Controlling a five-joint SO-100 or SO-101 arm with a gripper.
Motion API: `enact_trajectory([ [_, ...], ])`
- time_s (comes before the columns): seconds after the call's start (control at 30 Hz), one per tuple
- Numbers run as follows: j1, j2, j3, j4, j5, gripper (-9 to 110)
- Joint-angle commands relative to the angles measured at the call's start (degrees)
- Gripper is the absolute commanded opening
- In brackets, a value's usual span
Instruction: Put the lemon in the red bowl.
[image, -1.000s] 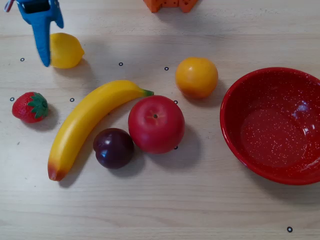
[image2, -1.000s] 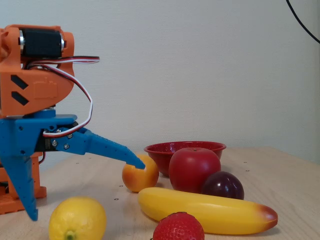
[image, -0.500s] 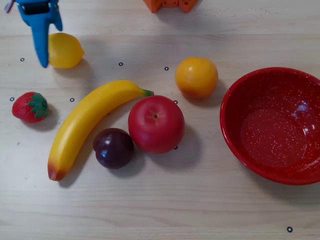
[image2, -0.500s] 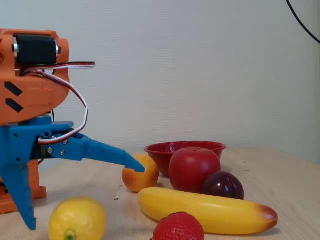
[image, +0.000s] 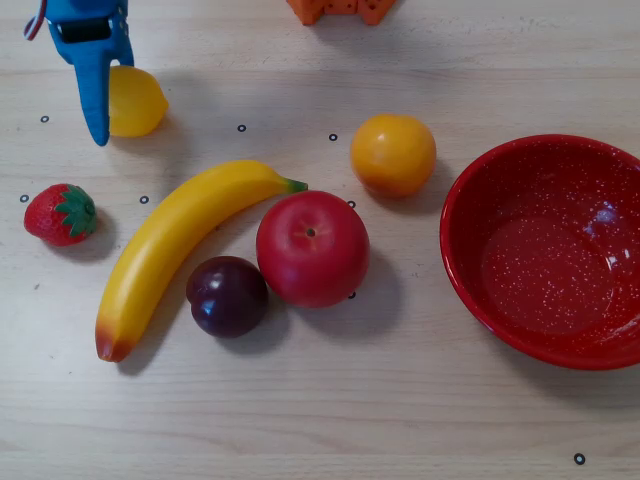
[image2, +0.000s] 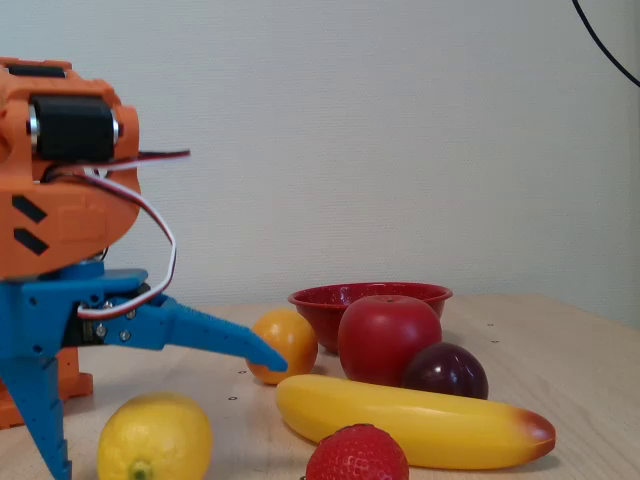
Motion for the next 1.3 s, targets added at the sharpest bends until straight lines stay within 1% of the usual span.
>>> enact_trajectory([
  [0.0, 1.2, 2.9, -1.9, -1.3, -0.1, 68],
  [0.83, 3.9, 1.4, 1.5, -7.5, -3.2, 68],
  [1.27, 3.2, 0.6, 1.0, -8.2, -2.8, 63],
])
